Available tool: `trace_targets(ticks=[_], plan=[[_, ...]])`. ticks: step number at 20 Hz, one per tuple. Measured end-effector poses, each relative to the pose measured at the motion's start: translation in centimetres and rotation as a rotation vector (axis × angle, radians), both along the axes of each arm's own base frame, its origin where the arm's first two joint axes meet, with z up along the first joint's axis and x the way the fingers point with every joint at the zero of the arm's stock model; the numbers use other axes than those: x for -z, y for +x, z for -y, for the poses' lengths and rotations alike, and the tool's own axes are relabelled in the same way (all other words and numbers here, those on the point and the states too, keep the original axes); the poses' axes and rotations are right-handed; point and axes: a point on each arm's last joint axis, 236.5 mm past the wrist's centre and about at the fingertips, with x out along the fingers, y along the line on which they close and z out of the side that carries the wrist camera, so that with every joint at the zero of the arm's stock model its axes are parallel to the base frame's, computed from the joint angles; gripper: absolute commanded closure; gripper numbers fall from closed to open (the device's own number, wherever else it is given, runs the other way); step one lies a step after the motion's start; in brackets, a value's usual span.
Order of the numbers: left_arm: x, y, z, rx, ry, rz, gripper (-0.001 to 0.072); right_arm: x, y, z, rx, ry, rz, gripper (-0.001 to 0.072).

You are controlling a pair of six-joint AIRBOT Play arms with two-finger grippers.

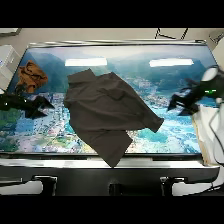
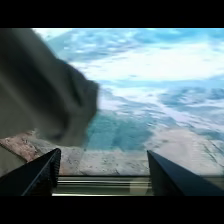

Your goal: Fold the clothes and pants, and hang the long-sleeved shirts on hangers.

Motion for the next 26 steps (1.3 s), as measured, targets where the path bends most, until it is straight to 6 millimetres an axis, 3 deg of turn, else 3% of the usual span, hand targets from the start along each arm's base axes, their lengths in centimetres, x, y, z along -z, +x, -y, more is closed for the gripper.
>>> trace_targets(ticks=[2,3,4,7,9,12,14,15,16,17,18,22,26], plan=[[1.5,-3.4,1.8,0.019,-0.015,-0.054,0.0026,0.0,-1.6,1.9,0.064,0.032,-0.019,0.0072],[2.5,-4.9,3.4,0.029,-0.039,-0.070,0.0175,0.4,-2.6,2.2,0.079,0.057,-0.032,0.0024],[3.6,-6.3,5.0,0.040,-0.058,-0.084,0.0197,1.0,-3.5,1.9,0.085,0.086,-0.040,0.0020],[6.7,-9.6,10.1,0.067,-0.110,-0.108,0.0185,2.7,-5.3,-0.2,0.090,0.198,-0.034,0.0020],[8.2,-10.7,12.9,0.072,-0.120,-0.097,0.0186,3.7,-6.3,-1.5,0.087,0.253,-0.034,0.0023],[9.0,-11.1,16.3,0.058,-0.155,-0.076,0.0189,4.6,-7.0,-2.5,0.088,0.294,-0.027,0.0024],[9.3,-11.2,17.8,0.050,-0.167,-0.066,0.0240,4.8,-7.1,-2.8,0.089,0.306,-0.019,0.0025],[9.5,-11.3,18.5,0.050,-0.169,-0.065,0.0317,4.9,-7.1,-2.8,0.092,0.307,-0.017,0.0025],[9.8,-11.5,19.1,0.057,-0.164,-0.062,0.0418,5.1,-7.0,-2.9,0.093,0.309,-0.012,0.0025],[10.1,-11.8,19.5,0.063,-0.157,-0.063,0.0591,5.3,-7.1,-3.0,0.096,0.312,-0.011,0.0025],[10.4,-12.0,19.9,0.074,-0.148,-0.061,0.0678,5.6,-7.3,-3.2,0.093,0.316,-0.011,0.0024],[10.5,-12.6,21.3,0.095,-0.149,-0.058,0.0684,7.3,-8.5,-5.4,0.019,0.335,-0.023,0.0025],[10.1,-12.8,21.7,0.111,-0.152,-0.046,0.0684,9.0,-7.2,-7.3,-0.037,0.294,0.049,0.0068]])
